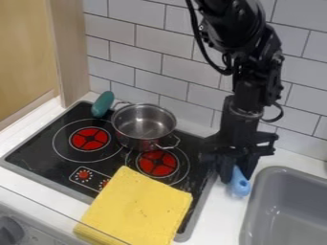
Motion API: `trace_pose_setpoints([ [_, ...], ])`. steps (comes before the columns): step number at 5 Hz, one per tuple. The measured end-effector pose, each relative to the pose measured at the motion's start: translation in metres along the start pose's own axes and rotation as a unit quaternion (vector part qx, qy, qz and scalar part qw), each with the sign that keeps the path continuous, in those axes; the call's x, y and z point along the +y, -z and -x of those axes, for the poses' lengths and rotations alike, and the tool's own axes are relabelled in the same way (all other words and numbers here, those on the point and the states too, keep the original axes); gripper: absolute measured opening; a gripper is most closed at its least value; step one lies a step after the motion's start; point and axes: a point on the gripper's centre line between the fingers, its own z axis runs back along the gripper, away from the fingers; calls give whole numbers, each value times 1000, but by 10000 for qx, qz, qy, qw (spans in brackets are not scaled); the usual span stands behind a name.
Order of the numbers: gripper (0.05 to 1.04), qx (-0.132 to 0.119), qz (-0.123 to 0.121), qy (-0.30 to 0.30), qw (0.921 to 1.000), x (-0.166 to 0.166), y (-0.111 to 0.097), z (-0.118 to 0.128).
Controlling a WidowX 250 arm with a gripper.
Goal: Take the blue spoon and move it to the right side of the stove
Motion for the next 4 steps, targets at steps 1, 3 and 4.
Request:
trace_pose_setpoints([
  [1, 365, 53, 59, 52, 10000, 0, 2, -2],
  [3, 917, 269, 104, 348, 9990, 1, 2, 0],
  [4, 1011, 287, -4, 273, 9992, 12, -5, -6],
])
